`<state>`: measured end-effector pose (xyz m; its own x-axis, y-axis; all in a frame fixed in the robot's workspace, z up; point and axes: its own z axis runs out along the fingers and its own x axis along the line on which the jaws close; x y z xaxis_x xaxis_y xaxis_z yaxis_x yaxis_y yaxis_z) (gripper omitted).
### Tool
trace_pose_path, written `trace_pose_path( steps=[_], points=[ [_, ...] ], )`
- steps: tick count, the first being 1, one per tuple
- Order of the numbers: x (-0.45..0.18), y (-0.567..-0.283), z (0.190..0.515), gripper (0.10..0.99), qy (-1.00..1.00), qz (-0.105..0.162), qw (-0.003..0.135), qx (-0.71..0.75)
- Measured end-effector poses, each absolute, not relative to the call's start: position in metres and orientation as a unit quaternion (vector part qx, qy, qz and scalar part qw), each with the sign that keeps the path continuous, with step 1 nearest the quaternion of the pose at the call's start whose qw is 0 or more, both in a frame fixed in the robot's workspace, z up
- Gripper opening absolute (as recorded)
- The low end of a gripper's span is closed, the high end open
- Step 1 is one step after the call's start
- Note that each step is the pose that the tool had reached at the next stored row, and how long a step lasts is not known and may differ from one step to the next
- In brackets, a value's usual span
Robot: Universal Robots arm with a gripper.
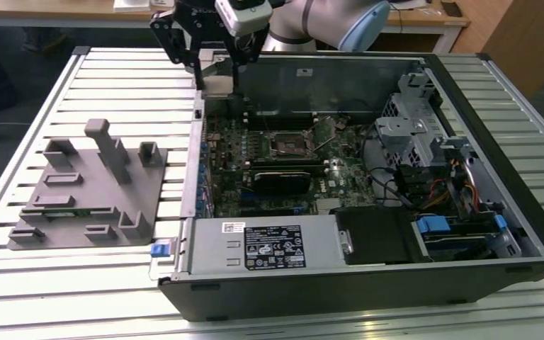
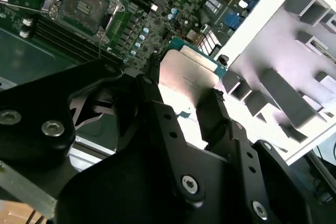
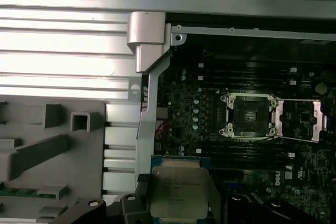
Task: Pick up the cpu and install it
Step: 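Pick up the cpu and move it towards the insertion slot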
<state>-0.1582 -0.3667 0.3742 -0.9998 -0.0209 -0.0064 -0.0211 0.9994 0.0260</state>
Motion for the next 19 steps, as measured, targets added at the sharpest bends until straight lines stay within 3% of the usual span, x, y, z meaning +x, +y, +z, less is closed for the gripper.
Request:
trace_pose_path(
  steps=[19],
  points=[
    [-0.126,-0.354,0.372,0.529,1.0,0.013,0.003,-0.01]
  ],
)
